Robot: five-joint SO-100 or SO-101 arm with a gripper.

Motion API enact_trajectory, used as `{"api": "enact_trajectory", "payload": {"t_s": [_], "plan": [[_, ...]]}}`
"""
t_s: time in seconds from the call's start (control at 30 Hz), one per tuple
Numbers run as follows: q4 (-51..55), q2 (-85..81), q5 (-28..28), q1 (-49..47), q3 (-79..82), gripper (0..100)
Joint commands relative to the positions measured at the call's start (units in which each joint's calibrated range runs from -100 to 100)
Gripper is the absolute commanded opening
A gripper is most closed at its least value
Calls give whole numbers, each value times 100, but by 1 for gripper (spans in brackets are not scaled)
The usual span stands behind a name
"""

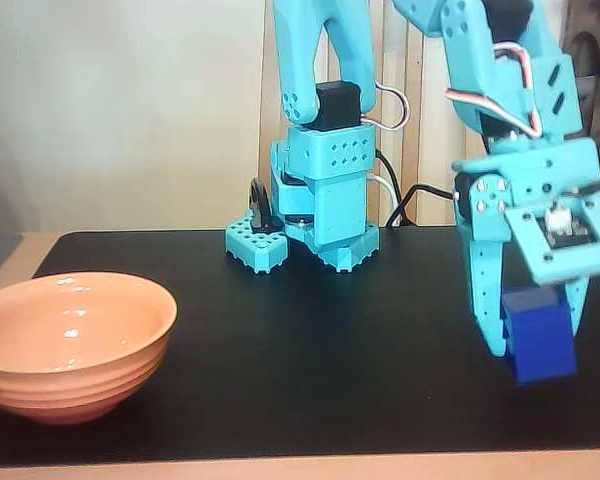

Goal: Place the blue cube in the orange bowl.

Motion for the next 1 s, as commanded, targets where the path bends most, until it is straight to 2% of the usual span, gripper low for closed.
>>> {"api": "enact_trajectory", "payload": {"t_s": [0.0, 0.33, 0.97], "plan": [[101, -808, -45, 185, -431, 14], [641, -1524, -45, 526, -422, 14], [972, -2632, -40, 957, -413, 14]]}}
